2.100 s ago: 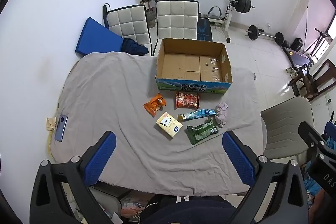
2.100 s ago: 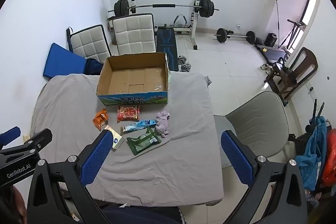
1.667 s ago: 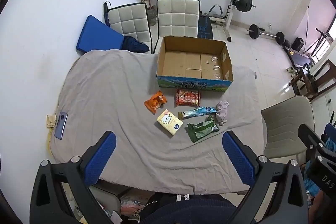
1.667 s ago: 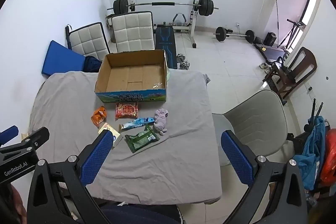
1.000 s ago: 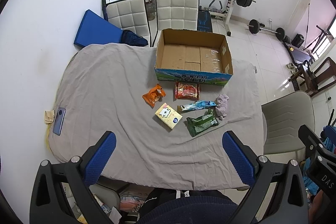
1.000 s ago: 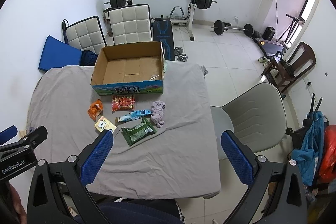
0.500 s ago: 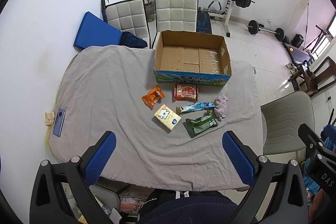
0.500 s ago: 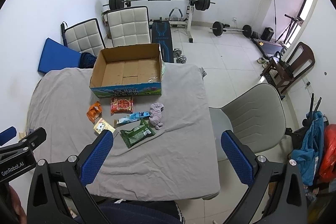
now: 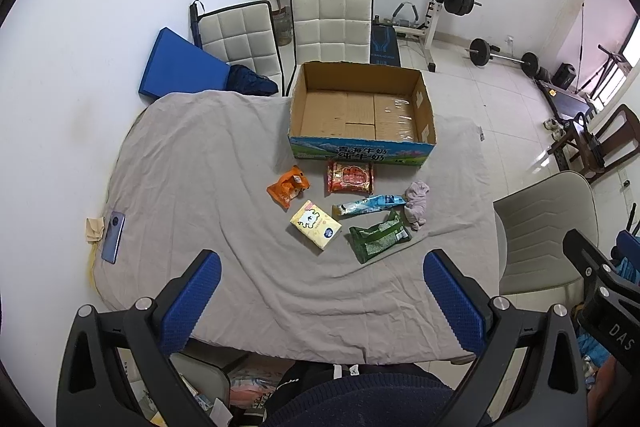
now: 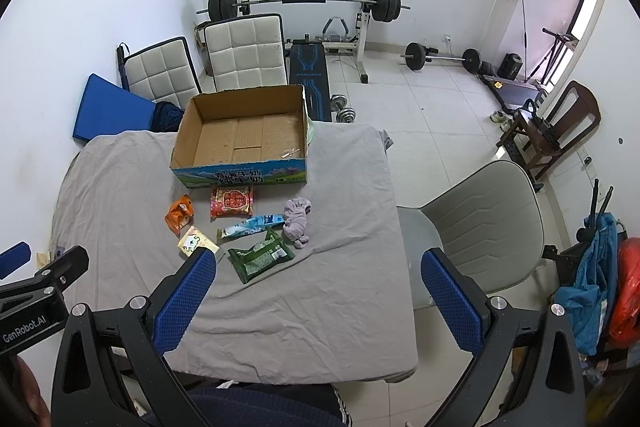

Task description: Organize soft objects

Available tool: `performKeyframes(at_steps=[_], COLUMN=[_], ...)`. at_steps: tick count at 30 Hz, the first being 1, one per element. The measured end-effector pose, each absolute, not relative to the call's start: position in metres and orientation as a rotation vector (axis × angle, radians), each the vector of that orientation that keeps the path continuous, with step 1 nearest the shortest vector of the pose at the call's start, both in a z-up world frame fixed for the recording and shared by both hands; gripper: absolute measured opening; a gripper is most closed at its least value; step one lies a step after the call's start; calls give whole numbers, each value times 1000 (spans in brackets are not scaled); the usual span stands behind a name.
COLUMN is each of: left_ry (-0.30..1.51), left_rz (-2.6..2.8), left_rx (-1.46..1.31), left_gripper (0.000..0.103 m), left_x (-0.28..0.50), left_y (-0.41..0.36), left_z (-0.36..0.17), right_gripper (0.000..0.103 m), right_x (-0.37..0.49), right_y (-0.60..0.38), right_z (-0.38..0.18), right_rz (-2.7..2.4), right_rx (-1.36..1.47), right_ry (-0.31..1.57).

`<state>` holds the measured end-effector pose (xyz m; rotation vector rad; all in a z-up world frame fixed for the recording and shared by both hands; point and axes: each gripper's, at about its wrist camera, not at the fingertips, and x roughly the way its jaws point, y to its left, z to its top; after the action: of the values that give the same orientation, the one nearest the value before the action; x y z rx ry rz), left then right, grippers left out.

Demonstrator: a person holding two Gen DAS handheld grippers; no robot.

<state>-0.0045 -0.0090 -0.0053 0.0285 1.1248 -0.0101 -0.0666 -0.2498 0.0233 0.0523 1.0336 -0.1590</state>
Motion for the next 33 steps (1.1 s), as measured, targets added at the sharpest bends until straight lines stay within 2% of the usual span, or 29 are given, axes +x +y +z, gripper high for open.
performKeyframes(at_steps=[33], left_ry=[1087], left_rz=[-25], left_rx=[16], left_gripper=[103], left_x=[-20], left_y=[-17], left_z=[2], right_gripper=[103], right_x=[-82], right_y=[-251], right_z=[36], right_rz=[-155], right_rx=[38], right_ry=[999])
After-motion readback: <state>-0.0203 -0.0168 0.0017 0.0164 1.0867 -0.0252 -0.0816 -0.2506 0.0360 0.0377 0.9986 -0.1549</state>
